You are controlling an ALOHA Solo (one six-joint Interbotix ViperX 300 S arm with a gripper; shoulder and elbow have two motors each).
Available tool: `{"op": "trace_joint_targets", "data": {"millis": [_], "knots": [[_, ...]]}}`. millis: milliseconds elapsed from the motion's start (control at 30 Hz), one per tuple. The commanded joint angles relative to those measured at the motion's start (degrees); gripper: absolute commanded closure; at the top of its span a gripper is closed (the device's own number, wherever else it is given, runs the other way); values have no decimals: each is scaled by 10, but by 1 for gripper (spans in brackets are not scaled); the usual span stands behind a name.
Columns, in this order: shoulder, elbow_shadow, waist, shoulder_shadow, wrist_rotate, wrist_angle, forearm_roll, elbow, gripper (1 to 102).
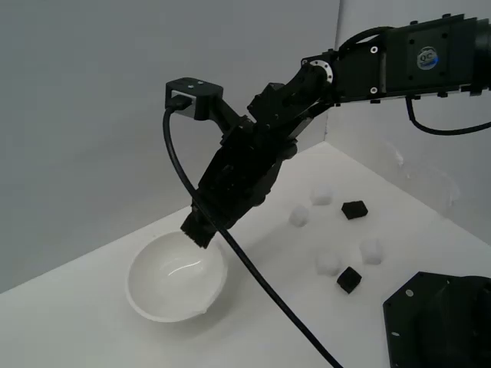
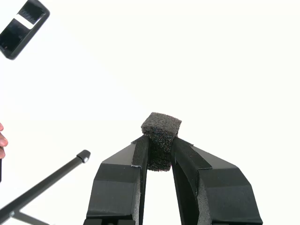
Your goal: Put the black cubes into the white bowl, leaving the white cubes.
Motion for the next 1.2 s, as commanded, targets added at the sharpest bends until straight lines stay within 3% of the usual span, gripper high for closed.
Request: {"op": "trace_joint_targets", "data": {"millis": [0,233,300,367,533,600,800,900,1033,1167], "knots": [[-14,-30,-31,-11,1,-12,-17,-27,102],[-52,-40,-44,-46,2,-27,-37,-38,101],[-51,-40,-44,-45,4,-29,-42,-38,95],[-51,-40,-43,-45,4,-33,-47,-38,79],[-57,-40,-41,-52,4,-36,-48,-37,26],[-57,-40,-40,-52,4,-36,-48,-36,14],[-46,-37,-35,-40,4,-28,-48,-35,11],[-23,-31,-9,-18,5,-5,-45,-28,11],[25,-3,69,30,13,26,-31,1,11],[76,34,170,82,36,40,-13,37,11]]}}
